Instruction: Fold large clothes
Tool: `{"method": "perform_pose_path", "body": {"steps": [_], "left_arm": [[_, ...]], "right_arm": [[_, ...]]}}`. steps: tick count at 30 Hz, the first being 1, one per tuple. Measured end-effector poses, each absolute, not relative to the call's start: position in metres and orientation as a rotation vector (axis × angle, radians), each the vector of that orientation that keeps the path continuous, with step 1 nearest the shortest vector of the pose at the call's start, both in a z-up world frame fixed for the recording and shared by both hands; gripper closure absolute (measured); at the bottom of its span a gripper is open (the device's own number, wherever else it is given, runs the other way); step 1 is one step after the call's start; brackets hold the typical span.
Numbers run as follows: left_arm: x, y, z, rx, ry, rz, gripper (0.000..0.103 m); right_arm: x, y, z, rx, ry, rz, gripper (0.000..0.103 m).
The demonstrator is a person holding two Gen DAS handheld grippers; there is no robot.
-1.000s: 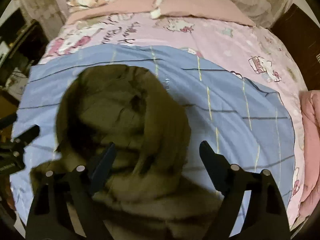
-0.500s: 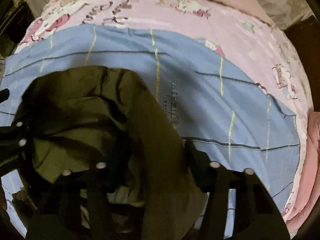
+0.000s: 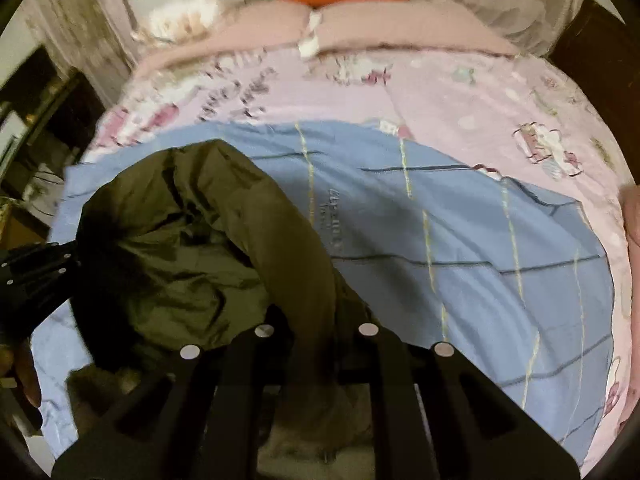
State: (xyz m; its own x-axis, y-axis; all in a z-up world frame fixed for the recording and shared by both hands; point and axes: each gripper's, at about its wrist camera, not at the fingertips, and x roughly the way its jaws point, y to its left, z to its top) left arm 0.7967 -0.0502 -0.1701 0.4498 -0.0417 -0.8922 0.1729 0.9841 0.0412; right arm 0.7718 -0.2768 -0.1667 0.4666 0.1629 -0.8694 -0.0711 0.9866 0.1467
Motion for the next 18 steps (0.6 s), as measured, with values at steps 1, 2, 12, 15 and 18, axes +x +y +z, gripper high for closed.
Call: {"method": "perform_pose_path", "body": {"steps": [1, 2, 12, 15, 18], "left_arm": [[0.78, -0.048, -0.16, 0.12, 1.075, -0.143, 0.093], [0.758, -0.045, -0.148, 0.105, 1.048, -0.15, 0.093], [0.523, -0.007, -0.156, -0.013, 0.928, -0.192, 0.089], [0.465, 0.006, -0.189, -0.075, 0.926, -0.179, 0.076], [0.426, 0.009, -0.235, -0.097, 0.991, -0.172, 0.016]], "right_arm": [[0.752, -0.279, -0.156, 0.1, 1.054, 0.154, 0.093], [0.722, -0.284, -0.144, 0.124, 1.021, 0.166, 0.093], [0.497, -0.287, -0.151, 0.171, 0.905, 0.217, 0.092], [0.448, -0.28, -0.177, 0.156, 0.926, 0.207, 0.092], [0.42, -0.268, -0.205, 0.077, 0.946, 0.223, 0.085]]}}
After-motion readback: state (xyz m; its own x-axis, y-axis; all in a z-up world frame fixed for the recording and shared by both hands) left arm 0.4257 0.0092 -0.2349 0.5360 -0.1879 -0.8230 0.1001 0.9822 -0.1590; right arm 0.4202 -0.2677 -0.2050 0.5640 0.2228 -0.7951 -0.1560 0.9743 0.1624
